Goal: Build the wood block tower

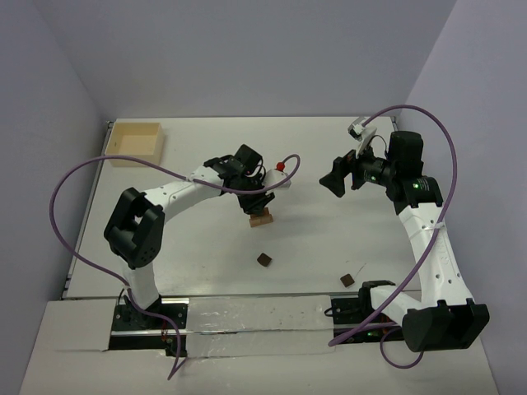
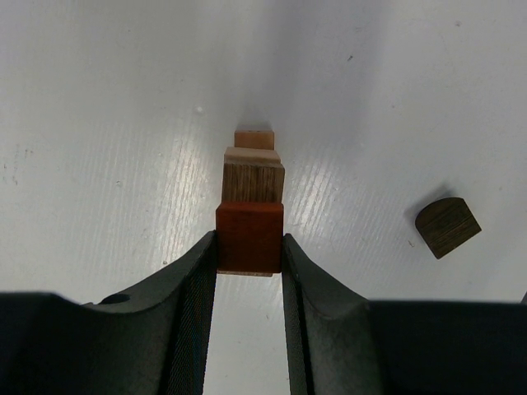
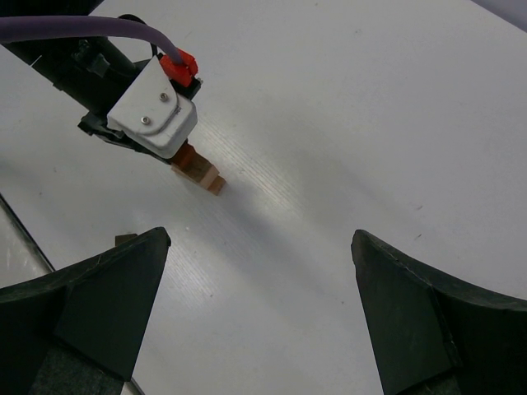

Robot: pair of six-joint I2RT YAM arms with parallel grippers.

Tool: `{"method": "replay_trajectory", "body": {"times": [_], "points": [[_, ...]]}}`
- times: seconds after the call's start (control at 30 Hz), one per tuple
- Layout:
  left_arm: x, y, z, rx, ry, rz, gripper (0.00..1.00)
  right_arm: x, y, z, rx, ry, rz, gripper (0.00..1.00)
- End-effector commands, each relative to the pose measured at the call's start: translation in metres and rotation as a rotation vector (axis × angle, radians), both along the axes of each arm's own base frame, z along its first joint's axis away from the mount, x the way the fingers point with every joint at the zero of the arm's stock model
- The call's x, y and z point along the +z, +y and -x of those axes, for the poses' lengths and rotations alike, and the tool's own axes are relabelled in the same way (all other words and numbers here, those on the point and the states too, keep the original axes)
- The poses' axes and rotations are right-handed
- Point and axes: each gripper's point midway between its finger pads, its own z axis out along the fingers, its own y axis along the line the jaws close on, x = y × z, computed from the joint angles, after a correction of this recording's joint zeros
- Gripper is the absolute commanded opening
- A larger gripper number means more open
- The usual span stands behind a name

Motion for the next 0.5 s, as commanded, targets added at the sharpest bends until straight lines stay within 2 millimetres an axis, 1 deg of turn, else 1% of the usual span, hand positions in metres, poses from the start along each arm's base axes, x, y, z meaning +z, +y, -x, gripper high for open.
{"method": "replay_trajectory", "body": {"times": [0.0, 0.17, 0.47], "points": [[0.0063, -0.0128, -0.0067, -0.018, -0.038, 0.030, 0.31, 0.0073, -0.0010, -0.0060, -0.008, -0.037, -0.009, 1.00], [0.0047, -0.0128, -0.0079, -0.017, -0.038, 0.028, 0.34, 0.0078, 0.0001, -0.0047, -0.002, -0.039, -0.012, 1.00], [0.0015, -0.0123, -0.0089, -0.018, -0.044, 0.019, 0.35, 0.0079, -0.0001, -0.0047, -0.001, -0.040, -0.012, 1.00]]}}
